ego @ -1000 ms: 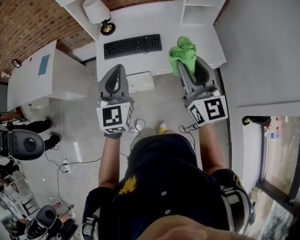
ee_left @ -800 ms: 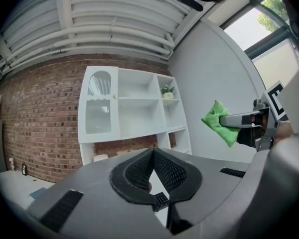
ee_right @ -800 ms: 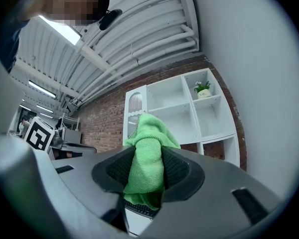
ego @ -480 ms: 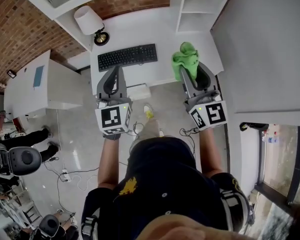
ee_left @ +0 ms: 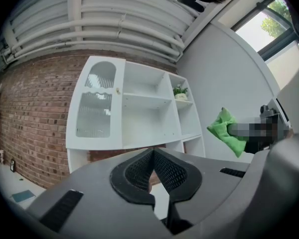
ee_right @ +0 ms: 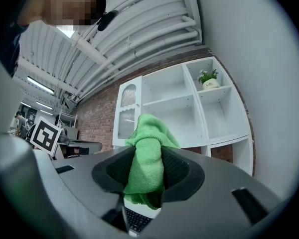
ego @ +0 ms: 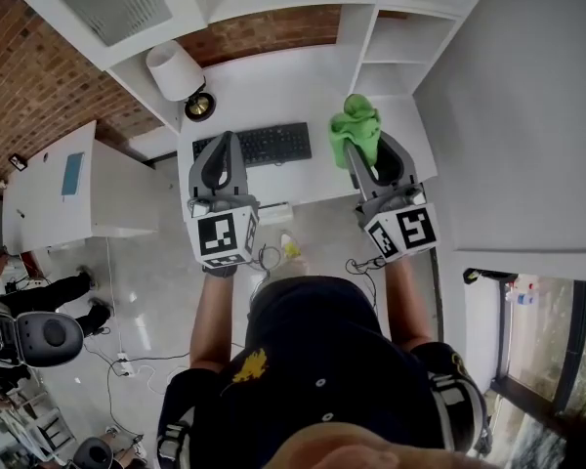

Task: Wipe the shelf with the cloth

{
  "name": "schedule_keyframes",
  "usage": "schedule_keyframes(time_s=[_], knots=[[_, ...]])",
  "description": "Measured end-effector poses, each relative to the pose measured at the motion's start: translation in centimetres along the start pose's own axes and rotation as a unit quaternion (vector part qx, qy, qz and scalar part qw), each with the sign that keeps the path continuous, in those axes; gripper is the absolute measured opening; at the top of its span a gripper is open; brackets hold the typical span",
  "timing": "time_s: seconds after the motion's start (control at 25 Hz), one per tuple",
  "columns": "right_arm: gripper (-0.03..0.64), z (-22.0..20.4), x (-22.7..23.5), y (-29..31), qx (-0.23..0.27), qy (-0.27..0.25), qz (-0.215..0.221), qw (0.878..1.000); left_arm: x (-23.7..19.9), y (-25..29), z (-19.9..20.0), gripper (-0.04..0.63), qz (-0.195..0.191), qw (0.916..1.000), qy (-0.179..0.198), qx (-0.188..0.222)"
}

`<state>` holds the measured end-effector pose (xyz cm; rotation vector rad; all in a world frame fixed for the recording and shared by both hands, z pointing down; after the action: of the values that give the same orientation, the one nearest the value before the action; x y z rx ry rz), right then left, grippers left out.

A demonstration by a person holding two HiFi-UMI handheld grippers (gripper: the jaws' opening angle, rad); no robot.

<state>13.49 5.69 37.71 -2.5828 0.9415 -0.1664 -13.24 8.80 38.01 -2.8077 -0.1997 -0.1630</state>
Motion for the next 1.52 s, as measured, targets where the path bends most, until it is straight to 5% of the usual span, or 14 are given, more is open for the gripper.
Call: schedule_keyframes(time_s=[0.28,0.52,0.88,1.16,1.4,1.52], knots=[[0.149,-1.1,0.5,7.7,0.001,-0.019,0.02,1.0,-5.3,4.3,-1.3,0.018,0.014,0.9999,-0.005,0.002],[0.149,-3.6,2.1,15.1,-0.034,-0.067,0.031,0.997,-9.6,8.7,-3.7,0.018,0.026,0.9986,-0.046,0.006],[0.149,-3.0,7.9,26.6,-0.036,-0.126,0.077,0.988,-11.5,14.2,-6.8,0.018,-0.015,0.9986,-0.044,-0.027],[0.147,-3.1,14.7,40.1,-0.091,-0.221,0.188,0.953,-10.4,18.4,-7.7,0.018,-0.015,0.9992,-0.03,-0.02],[0.147,-5.4,13.4,50.4,-0.126,-0.244,0.333,0.902,-10.3,21.5,-7.7,0.018,-0.006,0.9994,-0.019,-0.028],[0.147,-7.5,13.1,53.9,-0.144,-0.249,0.36,0.888,-9.3,23.0,-7.7,0.018,-0.001,0.9995,-0.013,-0.03]])
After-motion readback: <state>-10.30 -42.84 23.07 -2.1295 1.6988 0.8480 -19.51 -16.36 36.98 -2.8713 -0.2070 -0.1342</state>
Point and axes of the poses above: the fingertips, and each gripper's own axes: y forward along the fingers, x to its right, z out of its top, the point moved 9 cm from there along -y, backward along the fingers, and after that the axes turned 14 degrees about x, right-handed, at the moved point
